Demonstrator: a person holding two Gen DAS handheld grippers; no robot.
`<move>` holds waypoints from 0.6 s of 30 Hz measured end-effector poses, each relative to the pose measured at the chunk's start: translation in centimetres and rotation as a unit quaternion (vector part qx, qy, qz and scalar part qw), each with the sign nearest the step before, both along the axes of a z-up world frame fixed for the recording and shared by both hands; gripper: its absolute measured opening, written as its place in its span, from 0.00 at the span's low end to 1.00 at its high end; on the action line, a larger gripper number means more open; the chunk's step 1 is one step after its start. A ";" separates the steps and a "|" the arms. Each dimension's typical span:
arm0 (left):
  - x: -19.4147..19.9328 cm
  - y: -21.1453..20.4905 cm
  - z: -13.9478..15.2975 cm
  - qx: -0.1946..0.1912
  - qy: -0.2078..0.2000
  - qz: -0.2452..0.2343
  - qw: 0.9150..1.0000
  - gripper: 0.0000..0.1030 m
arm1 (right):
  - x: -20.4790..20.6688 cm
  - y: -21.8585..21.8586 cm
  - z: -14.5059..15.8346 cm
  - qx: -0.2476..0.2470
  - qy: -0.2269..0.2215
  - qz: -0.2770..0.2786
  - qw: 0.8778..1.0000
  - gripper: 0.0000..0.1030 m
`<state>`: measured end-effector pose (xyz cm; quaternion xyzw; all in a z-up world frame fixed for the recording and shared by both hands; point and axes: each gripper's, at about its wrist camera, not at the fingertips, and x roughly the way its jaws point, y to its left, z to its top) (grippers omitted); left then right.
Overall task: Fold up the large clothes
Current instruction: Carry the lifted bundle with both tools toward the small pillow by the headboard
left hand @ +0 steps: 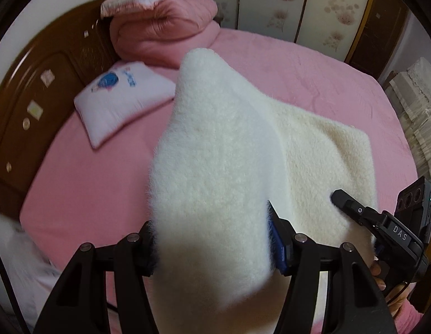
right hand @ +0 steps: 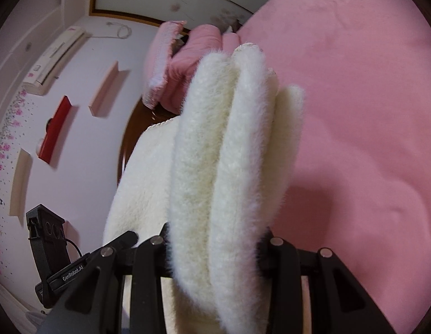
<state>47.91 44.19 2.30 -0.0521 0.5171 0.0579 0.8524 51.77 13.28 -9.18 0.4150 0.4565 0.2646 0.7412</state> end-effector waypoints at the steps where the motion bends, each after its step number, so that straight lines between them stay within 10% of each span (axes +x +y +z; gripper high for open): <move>1: 1.1 0.8 -0.2 0.003 -0.006 -0.001 1.000 0.58 | 0.4 0.4 -0.3 -0.001 -0.005 -0.004 1.000 0.34; 9: 7.4 7.6 -12.7 -0.025 -0.030 -0.011 0.999 0.59 | 4.7 5.9 -10.0 -0.083 -0.037 -0.022 0.996 0.35; 15: 10.9 6.6 -28.9 0.066 0.156 0.052 0.984 0.52 | 7.4 10.3 -22.9 -0.263 0.089 0.068 0.958 0.52; 18: 9.4 6.5 -29.9 0.086 0.124 0.060 0.987 0.55 | 5.9 7.9 -22.8 -0.258 0.042 0.059 0.963 0.73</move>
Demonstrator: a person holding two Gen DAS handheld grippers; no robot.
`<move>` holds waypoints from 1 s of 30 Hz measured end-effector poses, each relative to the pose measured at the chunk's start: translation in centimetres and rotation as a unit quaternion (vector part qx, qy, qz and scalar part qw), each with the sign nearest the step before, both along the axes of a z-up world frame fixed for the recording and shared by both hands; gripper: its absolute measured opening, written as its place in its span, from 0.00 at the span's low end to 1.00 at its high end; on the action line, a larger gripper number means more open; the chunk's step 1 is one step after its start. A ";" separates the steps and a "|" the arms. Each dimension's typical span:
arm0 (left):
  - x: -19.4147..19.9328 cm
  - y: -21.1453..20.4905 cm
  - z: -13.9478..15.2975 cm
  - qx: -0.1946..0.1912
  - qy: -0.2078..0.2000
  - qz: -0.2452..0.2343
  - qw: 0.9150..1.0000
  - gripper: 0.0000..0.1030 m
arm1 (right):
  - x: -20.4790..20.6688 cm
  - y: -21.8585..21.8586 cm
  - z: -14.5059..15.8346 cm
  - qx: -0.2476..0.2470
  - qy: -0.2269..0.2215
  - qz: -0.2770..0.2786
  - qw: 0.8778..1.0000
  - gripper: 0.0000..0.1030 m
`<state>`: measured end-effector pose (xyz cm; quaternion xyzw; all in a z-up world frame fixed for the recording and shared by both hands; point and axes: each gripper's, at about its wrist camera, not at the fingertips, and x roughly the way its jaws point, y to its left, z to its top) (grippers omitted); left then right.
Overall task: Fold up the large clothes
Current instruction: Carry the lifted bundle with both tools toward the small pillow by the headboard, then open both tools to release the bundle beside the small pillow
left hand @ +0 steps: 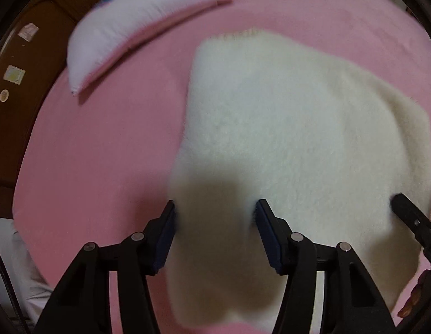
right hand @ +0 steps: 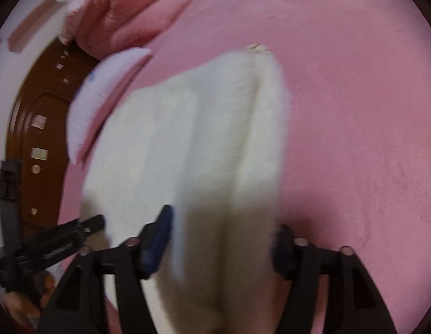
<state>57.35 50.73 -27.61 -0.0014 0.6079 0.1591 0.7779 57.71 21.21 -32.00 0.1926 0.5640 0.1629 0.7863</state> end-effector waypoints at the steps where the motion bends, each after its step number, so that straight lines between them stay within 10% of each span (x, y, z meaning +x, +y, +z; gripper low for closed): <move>1: -0.6 -0.2 0.3 0.000 -0.015 -0.007 1.000 0.55 | -0.4 -0.6 0.1 -0.007 -0.010 0.004 1.000 0.79; 13: -10.3 -6.0 0.4 0.054 0.019 0.073 0.996 0.72 | -8.4 -9.3 0.8 -0.043 0.045 0.007 0.998 0.94; 17: -14.6 -11.6 -0.2 -0.016 0.064 0.100 0.993 0.72 | -14.3 -15.0 0.9 -0.109 0.058 -0.015 0.992 0.94; 21: -17.9 -18.5 -0.1 -0.061 0.095 0.107 0.988 0.79 | -19.8 -21.0 0.6 -0.228 0.135 0.008 0.964 0.94; 30: -23.5 -36.7 2.1 -0.085 0.135 0.003 0.987 0.83 | -30.1 -36.6 2.2 -0.321 0.252 0.049 0.912 1.00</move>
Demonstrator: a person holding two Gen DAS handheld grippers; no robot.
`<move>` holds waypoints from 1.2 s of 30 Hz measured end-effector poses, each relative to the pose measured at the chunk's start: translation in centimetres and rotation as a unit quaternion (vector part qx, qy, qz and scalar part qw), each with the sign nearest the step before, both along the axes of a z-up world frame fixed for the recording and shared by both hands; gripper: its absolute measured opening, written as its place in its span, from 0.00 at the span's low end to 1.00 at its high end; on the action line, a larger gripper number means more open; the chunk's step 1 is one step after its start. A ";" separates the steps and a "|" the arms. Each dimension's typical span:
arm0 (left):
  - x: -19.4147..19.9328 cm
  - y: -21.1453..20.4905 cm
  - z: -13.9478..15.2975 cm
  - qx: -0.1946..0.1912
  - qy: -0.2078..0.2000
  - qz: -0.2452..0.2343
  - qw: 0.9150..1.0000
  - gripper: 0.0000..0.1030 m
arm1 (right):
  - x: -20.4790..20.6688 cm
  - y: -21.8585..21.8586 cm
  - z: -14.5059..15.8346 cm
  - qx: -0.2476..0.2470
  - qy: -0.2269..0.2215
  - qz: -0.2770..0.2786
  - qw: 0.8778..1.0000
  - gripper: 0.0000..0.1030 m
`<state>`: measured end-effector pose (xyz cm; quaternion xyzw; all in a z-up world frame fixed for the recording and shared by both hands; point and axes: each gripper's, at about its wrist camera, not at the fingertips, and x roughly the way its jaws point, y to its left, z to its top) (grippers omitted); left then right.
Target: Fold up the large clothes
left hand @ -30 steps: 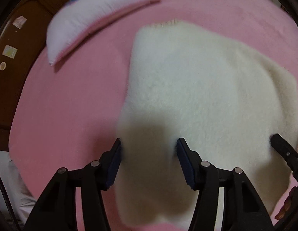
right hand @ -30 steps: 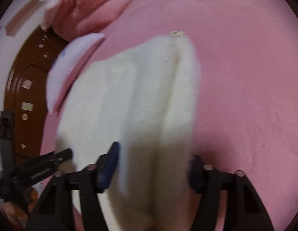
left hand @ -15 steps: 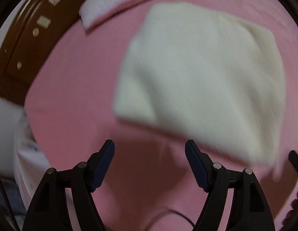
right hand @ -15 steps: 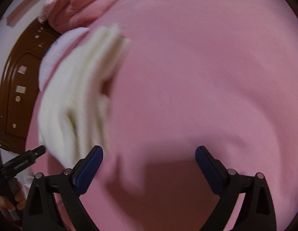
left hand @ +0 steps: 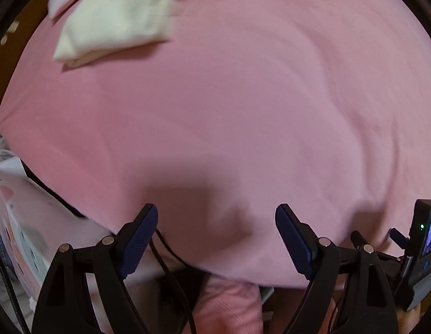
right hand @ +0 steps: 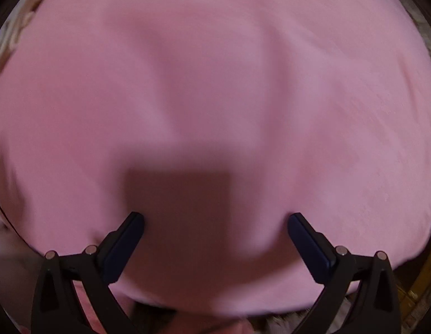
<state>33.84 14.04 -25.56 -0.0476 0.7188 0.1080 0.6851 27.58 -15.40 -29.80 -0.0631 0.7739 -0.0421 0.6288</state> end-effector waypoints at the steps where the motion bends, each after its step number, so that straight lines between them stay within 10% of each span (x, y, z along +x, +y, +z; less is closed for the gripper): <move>1: -0.5 -2.1 0.5 0.005 -0.001 -0.009 1.000 0.83 | -1.0 -1.8 0.6 -0.004 0.006 -0.006 1.000 1.00; 13: -6.4 -21.7 9.7 -0.109 -0.082 -0.096 0.986 0.87 | -9.1 -21.1 19.2 -0.072 -0.188 -0.099 0.975 1.00; 24: -7.4 -26.0 20.3 -0.138 -0.167 -0.160 0.963 0.93 | -11.9 -21.1 28.9 0.061 -0.225 -0.165 0.958 1.00; 36: -10.0 -25.8 27.1 -0.030 -0.259 -0.173 0.950 0.93 | -12.2 -13.7 32.3 0.044 -0.329 -0.136 0.934 1.00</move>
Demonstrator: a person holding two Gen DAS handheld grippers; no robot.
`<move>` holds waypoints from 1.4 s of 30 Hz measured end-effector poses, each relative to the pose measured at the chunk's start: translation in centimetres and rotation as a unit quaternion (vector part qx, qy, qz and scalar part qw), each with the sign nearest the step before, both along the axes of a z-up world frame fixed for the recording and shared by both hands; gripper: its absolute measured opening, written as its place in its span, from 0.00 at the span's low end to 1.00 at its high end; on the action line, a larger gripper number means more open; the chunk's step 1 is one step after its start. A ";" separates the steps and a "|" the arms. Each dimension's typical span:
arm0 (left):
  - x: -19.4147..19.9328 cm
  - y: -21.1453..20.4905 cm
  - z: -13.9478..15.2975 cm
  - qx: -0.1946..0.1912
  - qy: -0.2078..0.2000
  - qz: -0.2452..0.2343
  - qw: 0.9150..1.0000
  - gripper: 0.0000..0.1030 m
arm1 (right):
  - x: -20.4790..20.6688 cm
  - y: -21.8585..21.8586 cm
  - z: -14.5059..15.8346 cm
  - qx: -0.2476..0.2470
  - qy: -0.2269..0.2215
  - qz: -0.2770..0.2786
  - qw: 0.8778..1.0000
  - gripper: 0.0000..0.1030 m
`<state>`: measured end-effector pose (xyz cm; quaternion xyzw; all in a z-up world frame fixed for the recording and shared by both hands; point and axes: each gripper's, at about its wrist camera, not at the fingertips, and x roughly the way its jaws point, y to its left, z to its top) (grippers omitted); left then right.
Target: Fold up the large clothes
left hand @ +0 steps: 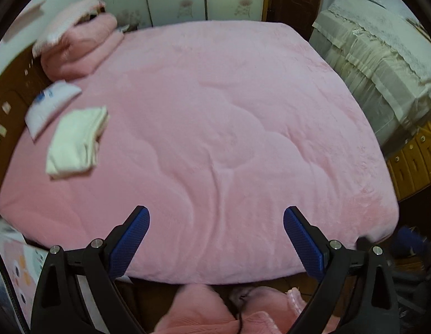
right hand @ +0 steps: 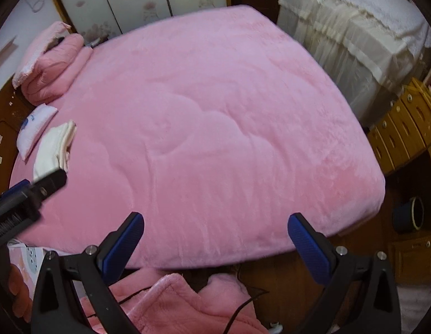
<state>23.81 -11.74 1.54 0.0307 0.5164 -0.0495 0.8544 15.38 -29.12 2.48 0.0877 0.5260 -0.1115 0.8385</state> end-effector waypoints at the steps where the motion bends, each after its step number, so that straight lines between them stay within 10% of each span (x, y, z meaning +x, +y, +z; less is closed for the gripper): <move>1: 0.0 0.1 0.2 -0.001 -0.005 0.000 1.000 0.93 | 0.2 0.4 0.4 -0.007 -0.022 0.005 1.000 1.00; 15: 0.1 4.4 -3.0 0.008 0.005 0.059 0.998 0.93 | 2.8 3.4 -2.1 -0.032 -0.018 0.060 0.998 1.00; 42: 0.4 2.4 -4.2 -0.004 0.015 0.020 1.000 0.93 | 3.5 3.2 -1.2 -0.053 -0.047 0.088 0.994 1.00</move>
